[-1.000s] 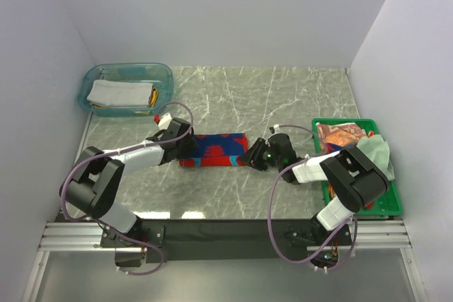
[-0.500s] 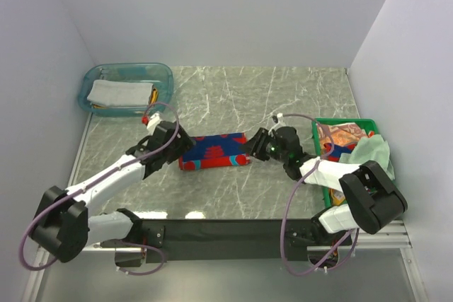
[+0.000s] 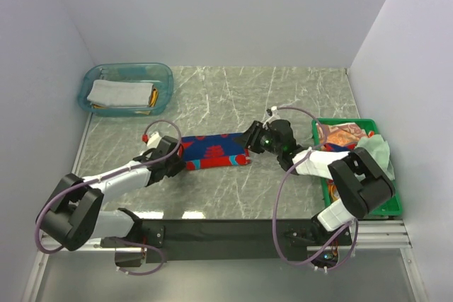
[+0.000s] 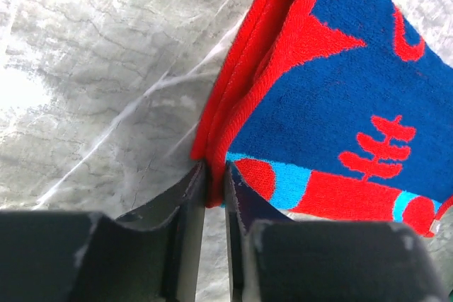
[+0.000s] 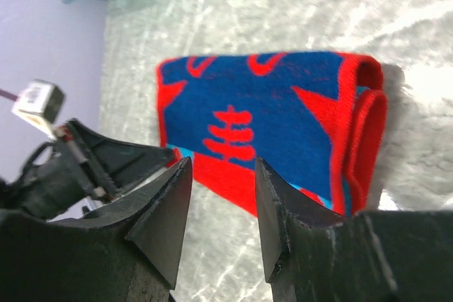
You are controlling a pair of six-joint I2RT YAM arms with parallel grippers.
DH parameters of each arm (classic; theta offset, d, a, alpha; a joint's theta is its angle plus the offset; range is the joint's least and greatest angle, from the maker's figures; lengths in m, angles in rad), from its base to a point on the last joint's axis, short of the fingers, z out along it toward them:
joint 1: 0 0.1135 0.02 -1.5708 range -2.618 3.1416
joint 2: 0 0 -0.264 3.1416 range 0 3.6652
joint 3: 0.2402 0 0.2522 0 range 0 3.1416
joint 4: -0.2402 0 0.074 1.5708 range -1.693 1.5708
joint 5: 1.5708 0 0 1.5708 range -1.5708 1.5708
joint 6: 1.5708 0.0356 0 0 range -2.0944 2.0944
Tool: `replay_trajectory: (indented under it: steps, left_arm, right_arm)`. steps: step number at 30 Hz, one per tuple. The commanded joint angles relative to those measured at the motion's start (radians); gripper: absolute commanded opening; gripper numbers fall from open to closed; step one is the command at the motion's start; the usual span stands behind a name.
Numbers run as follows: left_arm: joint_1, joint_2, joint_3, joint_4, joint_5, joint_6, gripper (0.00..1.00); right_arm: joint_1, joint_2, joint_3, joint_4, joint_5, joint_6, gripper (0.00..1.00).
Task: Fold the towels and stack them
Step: Neatly place the folded towel into the bin
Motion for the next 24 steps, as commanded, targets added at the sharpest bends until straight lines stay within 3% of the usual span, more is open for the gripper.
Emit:
replay_trajectory:
  steps: [1, 4, 7, 15, 19, 23, 24]
  left_arm:
    - [-0.003, 0.029, -0.018, -0.054, -0.015, -0.009, 0.22]
    - [-0.003, -0.017, -0.029, -0.103, -0.032, -0.024, 0.23]
    - [-0.005, -0.070, -0.033, -0.156, -0.050, -0.033, 0.31]
    - [-0.003, -0.273, 0.023, -0.234, -0.060, 0.005, 0.78]
    - [0.000, -0.293, 0.079, -0.083, -0.041, 0.056, 0.88]
    - [0.030, -0.184, 0.120, 0.133, 0.012, 0.059, 0.93]
    - [0.039, -0.123, 0.120, 0.255, 0.062, 0.059, 0.92]
  right_arm:
    - [0.007, 0.025, 0.034, 0.055, 0.019, -0.018, 0.48]
    - [0.009, 0.037, 0.042, 0.046, 0.029, -0.028, 0.48]
    - [0.007, 0.045, 0.052, 0.041, 0.045, -0.026, 0.48]
    - [0.024, 0.112, 0.117, 0.129, 0.008, 0.029, 0.49]
    - [0.055, 0.172, 0.178, 0.195, 0.035, 0.077, 0.57]
    - [0.064, 0.238, 0.221, 0.274, 0.043, 0.127, 0.64]
    - [0.062, 0.250, 0.229, 0.278, 0.046, 0.135, 0.64]
